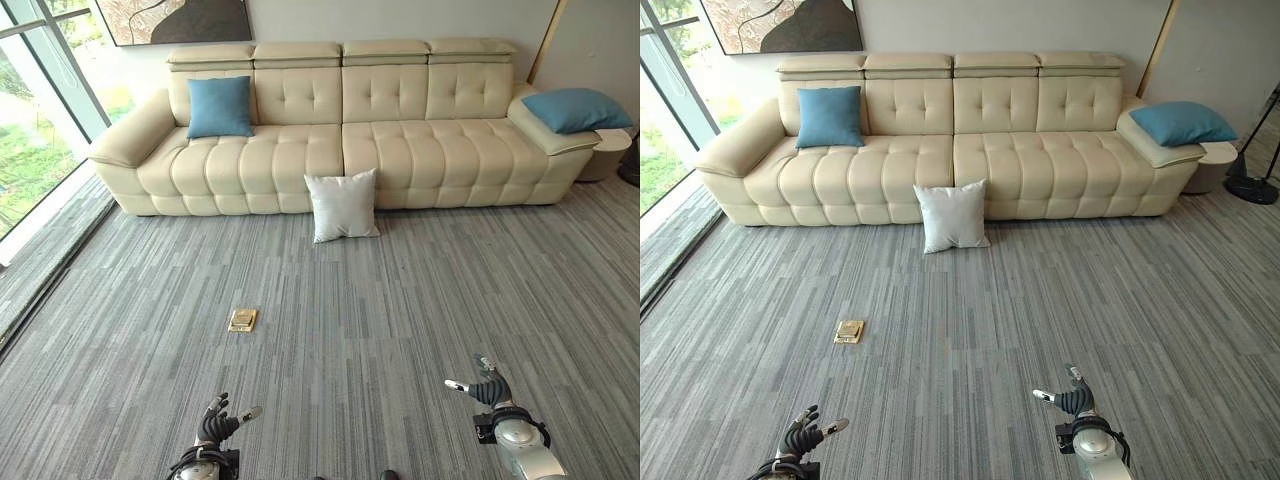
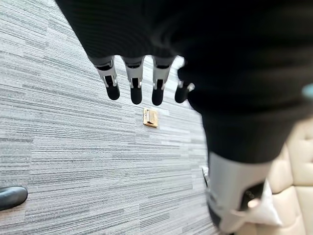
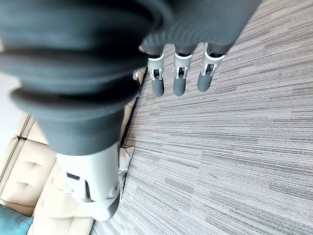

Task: Pick up all the scattered cushions and arrange them neatly on the sofa.

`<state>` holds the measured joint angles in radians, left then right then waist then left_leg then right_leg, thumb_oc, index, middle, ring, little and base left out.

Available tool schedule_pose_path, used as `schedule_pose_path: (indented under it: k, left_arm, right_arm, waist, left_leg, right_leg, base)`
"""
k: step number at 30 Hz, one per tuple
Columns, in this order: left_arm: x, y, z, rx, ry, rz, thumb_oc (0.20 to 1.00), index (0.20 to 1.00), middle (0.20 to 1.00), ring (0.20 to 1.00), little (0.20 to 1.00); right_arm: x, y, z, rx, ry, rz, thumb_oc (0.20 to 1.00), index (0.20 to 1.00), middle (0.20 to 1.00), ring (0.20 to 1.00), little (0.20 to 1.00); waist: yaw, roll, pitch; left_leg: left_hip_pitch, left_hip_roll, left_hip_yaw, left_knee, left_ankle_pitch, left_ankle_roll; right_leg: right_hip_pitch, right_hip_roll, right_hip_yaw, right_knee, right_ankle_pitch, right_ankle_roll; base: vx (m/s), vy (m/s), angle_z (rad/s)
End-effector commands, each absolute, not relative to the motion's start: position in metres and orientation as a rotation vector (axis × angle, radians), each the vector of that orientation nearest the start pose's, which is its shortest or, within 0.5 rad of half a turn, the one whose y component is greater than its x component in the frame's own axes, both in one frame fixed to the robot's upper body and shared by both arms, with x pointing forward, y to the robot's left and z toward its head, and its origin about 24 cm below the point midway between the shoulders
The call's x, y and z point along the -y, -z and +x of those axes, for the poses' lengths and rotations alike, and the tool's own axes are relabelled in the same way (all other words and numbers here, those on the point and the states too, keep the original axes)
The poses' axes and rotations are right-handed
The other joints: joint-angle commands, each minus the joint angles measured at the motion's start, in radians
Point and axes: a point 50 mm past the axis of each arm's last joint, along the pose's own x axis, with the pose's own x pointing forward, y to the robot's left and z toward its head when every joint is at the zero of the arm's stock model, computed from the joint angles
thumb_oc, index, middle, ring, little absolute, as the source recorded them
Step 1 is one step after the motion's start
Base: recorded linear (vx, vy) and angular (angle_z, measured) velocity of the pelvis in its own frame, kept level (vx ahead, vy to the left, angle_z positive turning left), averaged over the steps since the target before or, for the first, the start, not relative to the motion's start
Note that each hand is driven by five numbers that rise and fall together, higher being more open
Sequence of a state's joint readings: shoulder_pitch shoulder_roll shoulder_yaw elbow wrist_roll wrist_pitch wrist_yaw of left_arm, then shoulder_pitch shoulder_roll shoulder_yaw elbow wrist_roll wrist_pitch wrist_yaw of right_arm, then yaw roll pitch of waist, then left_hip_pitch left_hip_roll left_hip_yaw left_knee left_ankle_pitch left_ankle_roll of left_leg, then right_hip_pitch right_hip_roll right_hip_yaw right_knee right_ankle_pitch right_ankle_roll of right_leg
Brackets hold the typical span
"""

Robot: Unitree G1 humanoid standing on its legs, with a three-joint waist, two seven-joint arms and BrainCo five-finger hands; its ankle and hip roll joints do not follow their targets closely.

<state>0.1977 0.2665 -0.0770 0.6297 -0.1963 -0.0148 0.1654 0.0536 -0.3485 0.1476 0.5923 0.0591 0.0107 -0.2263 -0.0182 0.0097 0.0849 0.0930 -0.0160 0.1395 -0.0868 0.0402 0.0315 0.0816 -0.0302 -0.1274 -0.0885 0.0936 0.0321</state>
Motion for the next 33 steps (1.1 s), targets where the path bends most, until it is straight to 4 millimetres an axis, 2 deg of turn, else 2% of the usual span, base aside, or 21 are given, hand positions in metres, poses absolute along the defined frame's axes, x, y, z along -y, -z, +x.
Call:
schedule_pose_path:
  k: [1,20,33]
  left_arm:
    - [-0.2421,0.0938,0.1635,-0.658,-0.273,0.174,1.0,1.0,1.0,1.0,1.0]
    - [-0.2426,0.0987,0.1623,-0.689,-0.293,0.154,1.0,1.0,1.0,1.0,1.0]
    - [-0.2464,0.0952,0.1681,-0.682,-0.297,0.167,1.0,1.0,1.0,1.0,1.0]
  right_arm:
    - [0.2363,0.0761,0.207,-0.586,0.177,-0.403,1.0,1.0,1.0,1.0,1.0]
    - [0.2372,0.0787,0.2034,-0.603,0.181,-0.411,1.0,1.0,1.0,1.0,1.0]
    - [0.2398,0.0735,0.2041,-0.581,0.202,-0.402,1.0,1.0,1.0,1.0,1.0]
  waist:
    - [0.004,-0.028,0.015]
    - [0.0,-0.034,0.015]
    - [0.002,-0.038,0.054]
  left_leg:
    - [0.008,0.063,-0.01,0.0,-0.046,-0.08]
    - [0.014,0.065,-0.005,0.0,-0.056,-0.081]
    - [-0.002,0.06,-0.008,0.0,-0.062,-0.074]
  right_leg:
    - [0.044,-0.065,0.002,0.001,-0.148,0.081]
    - [0.046,-0.066,0.0,0.001,-0.151,0.083]
    - [0.03,-0.068,-0.002,0.001,-0.152,0.086]
  base:
    - [0.0,0.0,0.0]
    - [0.0,0.0,0.0]
    - [0.01,0.003,0.0]
